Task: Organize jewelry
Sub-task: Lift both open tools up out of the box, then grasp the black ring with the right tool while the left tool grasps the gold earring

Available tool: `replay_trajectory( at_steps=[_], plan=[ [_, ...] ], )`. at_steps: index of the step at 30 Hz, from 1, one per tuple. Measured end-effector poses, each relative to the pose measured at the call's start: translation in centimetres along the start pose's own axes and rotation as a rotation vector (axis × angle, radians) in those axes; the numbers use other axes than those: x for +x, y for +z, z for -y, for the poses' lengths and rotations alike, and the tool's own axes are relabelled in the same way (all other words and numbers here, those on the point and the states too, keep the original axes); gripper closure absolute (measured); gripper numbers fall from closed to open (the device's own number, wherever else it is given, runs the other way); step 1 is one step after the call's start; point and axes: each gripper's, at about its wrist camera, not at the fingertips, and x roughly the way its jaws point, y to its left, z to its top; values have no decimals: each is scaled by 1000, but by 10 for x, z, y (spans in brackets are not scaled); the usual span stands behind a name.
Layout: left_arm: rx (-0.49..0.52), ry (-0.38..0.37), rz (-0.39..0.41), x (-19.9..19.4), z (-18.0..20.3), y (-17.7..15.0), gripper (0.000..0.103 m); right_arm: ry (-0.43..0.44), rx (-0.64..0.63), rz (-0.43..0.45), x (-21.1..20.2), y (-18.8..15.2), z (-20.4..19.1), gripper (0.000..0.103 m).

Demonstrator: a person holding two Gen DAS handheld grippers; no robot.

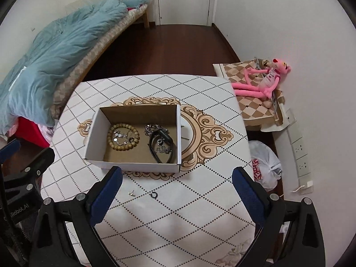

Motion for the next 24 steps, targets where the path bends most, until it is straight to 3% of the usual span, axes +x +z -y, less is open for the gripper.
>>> replay_trajectory(
  at_steps=[4, 9, 10, 11, 13, 21, 24],
  plan=[
    [-13, 4, -5, -1, -1, -10, 2, 22, 9, -11, -3, -14, 0, 3],
    [-4, 29, -69, 28, 0, -38, 2, 49, 12, -79, 32, -47, -4, 6],
    [-4, 36, -89, 38, 1, -45, 2, 53, 18, -73, 42, -55, -5, 20],
    [-5, 38, -111, 49, 1, -51, 2, 49, 17, -73, 49, -60, -6, 43],
    [-7, 41, -151, 68, 1, -62, 2, 66, 24, -96, 69, -70, -8, 58],
    [-2, 58, -249, 110, -2, -88, 2, 119, 14, -120, 125, -89, -23, 58],
    [-4, 59, -262, 116, -3, -92, 2, 97, -23, -81, 128, -89, -30, 61]
  ],
)
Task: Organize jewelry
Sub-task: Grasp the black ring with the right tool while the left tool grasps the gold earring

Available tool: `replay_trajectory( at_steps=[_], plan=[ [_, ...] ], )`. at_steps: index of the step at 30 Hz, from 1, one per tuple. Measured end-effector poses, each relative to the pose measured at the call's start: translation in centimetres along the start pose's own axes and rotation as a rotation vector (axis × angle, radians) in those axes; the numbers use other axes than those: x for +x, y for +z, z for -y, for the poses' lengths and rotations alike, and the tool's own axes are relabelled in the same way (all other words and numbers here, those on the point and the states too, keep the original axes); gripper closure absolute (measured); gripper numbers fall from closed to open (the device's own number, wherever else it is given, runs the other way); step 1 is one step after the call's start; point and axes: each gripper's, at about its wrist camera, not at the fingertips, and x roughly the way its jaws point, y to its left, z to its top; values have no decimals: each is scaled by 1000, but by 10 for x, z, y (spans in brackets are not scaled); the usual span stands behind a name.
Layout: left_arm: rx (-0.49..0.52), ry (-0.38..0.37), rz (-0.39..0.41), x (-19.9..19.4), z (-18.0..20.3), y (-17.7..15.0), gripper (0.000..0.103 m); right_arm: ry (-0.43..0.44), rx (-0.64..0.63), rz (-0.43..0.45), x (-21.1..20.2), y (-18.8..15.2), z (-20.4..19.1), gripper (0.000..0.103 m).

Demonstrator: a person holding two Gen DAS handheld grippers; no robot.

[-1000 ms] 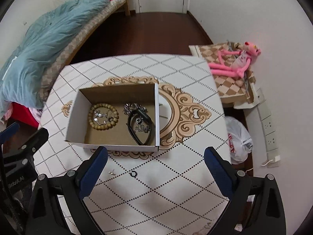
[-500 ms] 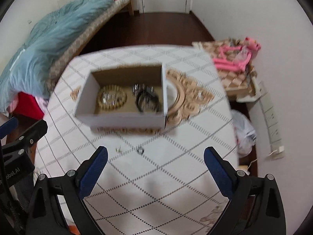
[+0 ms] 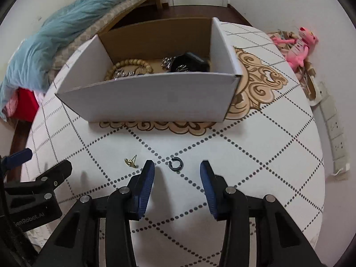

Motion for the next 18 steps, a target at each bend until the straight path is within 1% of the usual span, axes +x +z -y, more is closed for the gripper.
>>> replay_trajectory(
  at_steps=[1, 2, 3, 6, 10, 12, 13, 14, 15, 16, 17, 18],
  plan=[
    [-1, -3, -1, 1, 1, 0, 2, -12, -12, 9, 1, 0, -2, 73],
    [0, -5, 0, 1, 1, 0, 2, -22, -27, 15, 1, 0, -5, 90],
    [2, -9, 5, 0, 3, 0, 2, -33, -38, 18, 1, -1, -6, 90],
    [2, -41, 29, -5, 13, 1, 2, -10, 8, 20, -4, -3, 6, 90],
    [12, -124, 45, -10, 38, 1, 3, -2, 101, 36, -19, -9, 32, 90],
    [28, -157, 53, -10, 53, 0, 3, -14, 126, 43, -26, -13, 43, 90],
    [42, -175, 61, -11, 62, 0, 5, -20, 140, 45, -28, -15, 48, 90],
    [58, -187, 73, -13, 71, -1, 10, -24, 150, 45, -29, -16, 51, 90],
    [75, -190, 79, -12, 79, -1, 22, -29, 160, 45, -31, -18, 56, 90],
    [89, -194, 80, -12, 84, 0, 33, -33, 166, 46, -31, -19, 59, 90],
    [103, -197, 81, -10, 91, 0, 38, -38, 174, 44, -32, -20, 62, 90],
    [112, -195, 81, -9, 94, 0, 48, -42, 179, 41, -31, -20, 65, 90]
  ],
)
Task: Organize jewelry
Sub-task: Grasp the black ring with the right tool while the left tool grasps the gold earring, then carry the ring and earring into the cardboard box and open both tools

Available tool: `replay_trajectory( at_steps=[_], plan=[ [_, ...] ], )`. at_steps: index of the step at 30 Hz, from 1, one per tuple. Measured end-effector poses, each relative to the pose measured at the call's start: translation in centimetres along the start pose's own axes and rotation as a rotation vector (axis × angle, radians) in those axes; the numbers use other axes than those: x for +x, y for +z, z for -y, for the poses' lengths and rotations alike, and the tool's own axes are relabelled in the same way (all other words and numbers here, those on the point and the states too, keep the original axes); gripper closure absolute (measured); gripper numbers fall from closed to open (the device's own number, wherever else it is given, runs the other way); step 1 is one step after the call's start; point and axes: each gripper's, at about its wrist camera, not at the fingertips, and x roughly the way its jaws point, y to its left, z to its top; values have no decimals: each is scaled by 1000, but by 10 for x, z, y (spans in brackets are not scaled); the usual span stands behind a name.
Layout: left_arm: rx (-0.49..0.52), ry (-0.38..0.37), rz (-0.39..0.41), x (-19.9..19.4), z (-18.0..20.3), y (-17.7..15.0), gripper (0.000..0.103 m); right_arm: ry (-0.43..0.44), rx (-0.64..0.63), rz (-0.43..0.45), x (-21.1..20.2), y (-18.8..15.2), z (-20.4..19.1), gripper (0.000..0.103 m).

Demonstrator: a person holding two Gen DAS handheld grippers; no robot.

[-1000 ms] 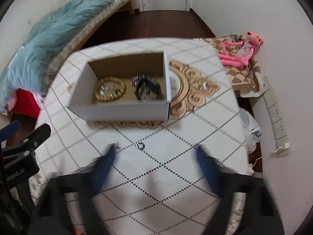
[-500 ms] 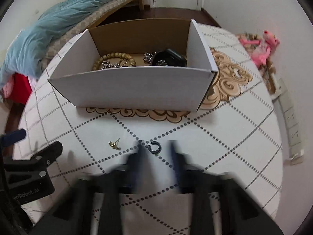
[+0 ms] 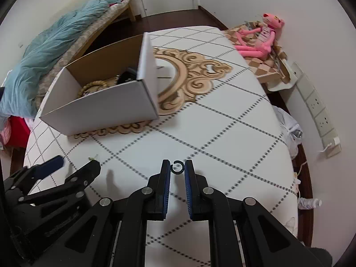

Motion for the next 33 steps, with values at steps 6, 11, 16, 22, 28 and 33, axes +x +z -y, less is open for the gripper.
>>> replay_trajectory(
  at_steps=[6, 11, 16, 22, 28, 33],
  plan=[
    [36, 3, 27, 7, 7, 2, 95, -8, 14, 2, -3, 0, 9, 89],
    [33, -6, 42, 4, 6, 6, 97, -2, 19, 10, -7, 2, 11, 89],
    [23, -55, 78, -26, -1, 10, 97, 37, 26, 35, -25, 11, 9, 89],
    [-3, -133, 130, -75, -24, 50, 97, 152, 16, 80, -58, 53, -8, 90],
    [-21, -170, 65, -63, -54, 101, 97, 231, -30, 47, -46, 117, -41, 90],
    [-71, -152, 19, -47, -72, 128, 95, 268, -37, -52, -13, 156, -61, 90]
  ],
)
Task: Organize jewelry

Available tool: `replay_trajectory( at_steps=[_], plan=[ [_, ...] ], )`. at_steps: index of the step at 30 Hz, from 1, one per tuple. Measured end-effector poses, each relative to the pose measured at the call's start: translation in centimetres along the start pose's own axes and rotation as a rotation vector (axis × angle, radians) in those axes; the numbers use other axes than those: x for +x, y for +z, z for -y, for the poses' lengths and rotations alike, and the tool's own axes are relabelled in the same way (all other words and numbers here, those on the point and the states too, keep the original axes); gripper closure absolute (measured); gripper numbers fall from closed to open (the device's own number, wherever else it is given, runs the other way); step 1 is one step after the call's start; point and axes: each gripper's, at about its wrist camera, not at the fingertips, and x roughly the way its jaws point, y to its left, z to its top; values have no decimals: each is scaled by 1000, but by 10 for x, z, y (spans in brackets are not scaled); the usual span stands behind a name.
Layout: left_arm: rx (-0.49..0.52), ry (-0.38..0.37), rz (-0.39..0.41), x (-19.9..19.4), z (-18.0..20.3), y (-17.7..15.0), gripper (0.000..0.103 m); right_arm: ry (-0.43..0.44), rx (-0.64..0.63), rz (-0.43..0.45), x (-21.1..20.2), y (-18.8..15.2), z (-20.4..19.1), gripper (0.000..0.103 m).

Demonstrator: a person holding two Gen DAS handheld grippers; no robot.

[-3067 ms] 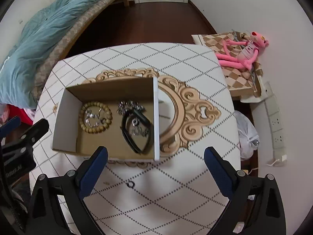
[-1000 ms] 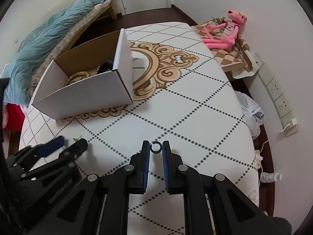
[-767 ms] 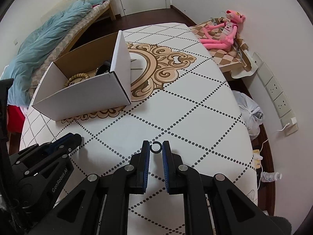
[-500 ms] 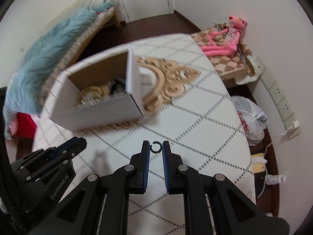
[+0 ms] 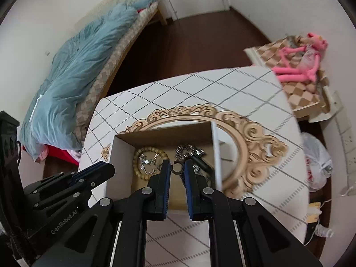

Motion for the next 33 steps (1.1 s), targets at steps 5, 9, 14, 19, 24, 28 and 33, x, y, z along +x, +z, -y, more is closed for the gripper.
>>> replay_trajectory(
  at_steps=[5, 9, 14, 19, 24, 28, 33],
  plan=[
    [-33, 66, -8, 5, -13, 16, 82, 63, 33, -119, 37, 21, 2, 89],
    [-55, 113, 23, -1, -22, 17, 26, 58, 42, -165, 49, 22, 4, 77],
    [-88, 136, 22, -8, -32, 10, 26, 27, 34, -157, 42, 23, 10, 60],
    [-87, 185, 32, -19, -35, -6, 7, -30, 5, -114, 20, 18, 13, 60],
    [-77, 242, 53, -31, -30, -23, 3, -167, -44, -58, -5, 1, 10, 31],
    [-48, 294, 86, -38, -21, -36, 0, -248, -74, -46, -15, -21, 6, 7],
    [-58, 299, 78, -48, -14, -48, 0, -292, -68, -27, -31, -46, 3, 1]
  ],
)
